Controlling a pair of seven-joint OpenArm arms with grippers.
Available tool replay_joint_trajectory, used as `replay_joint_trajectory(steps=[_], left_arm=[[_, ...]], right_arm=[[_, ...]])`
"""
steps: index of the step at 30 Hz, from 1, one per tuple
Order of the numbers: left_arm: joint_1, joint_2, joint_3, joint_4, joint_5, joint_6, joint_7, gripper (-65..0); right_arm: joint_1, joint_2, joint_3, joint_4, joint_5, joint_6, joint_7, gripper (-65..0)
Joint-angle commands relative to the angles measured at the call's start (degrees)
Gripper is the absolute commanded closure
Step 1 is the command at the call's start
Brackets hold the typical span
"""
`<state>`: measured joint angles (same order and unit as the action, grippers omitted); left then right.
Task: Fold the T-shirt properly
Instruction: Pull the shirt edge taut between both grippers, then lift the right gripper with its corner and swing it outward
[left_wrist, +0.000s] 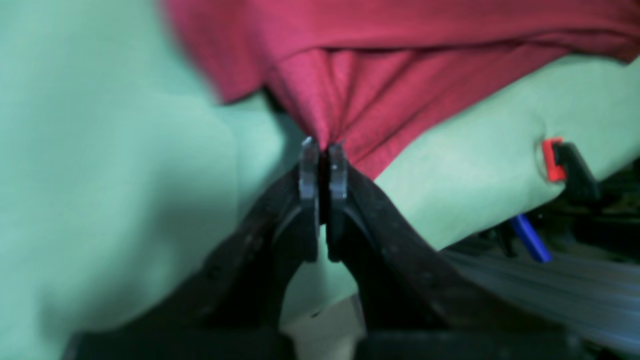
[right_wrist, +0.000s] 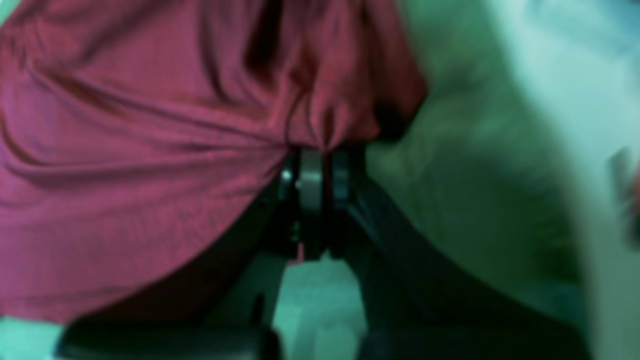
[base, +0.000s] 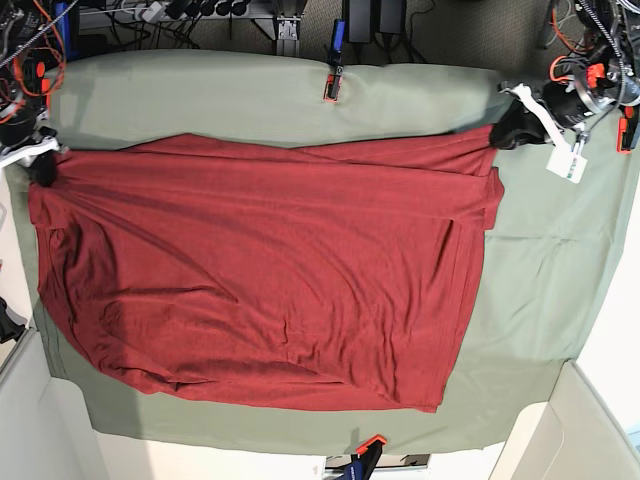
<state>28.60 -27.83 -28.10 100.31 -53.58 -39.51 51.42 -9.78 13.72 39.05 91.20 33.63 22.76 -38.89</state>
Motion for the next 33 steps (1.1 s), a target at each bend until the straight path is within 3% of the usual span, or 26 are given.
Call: replay_joint_trajectory(steps=[1,5,12,18,24,33], left_arm=[[0.7,-1.2,-1.6,1.8,-1.1,-0.5,-0.8,0.0],[1.1,-2.4,-4.9,4.2,-1.5,-0.5,-1.6,0.0],[-1.9,-5.6,-4.7,4.3,-1.2,-0.5,-2.8,0.0],[-5.7,-8.4,0.1,2.4,1.7,-0.5,-3.0,0.0],[-10.5,-8.5,6.6,-1.7,7.8,-0.5,-3.9,0.0],[-15.0,-10.1,6.8,-4.2,8.0,-0.5,-3.8,0.0]], right_arm=[[0.4,1.6,1.0,1.0,0.7,0.2,1.0,0.0],[0.4,3.0,1.2,1.0,0.7,0.2,1.1,0.0],[2.8,3.0,0.8,0.2,-1.1,0.2,2.3,0.0],[8.2,3.0,-2.5,-7.5,-2.4,0.2,2.2,0.0],[14.7,3.0,-5.2,-13.0,-2.5,0.2,1.0,0.0],[19.9,3.0,-5.2,-17.1,-3.9,0.2,-1.4,0.0]])
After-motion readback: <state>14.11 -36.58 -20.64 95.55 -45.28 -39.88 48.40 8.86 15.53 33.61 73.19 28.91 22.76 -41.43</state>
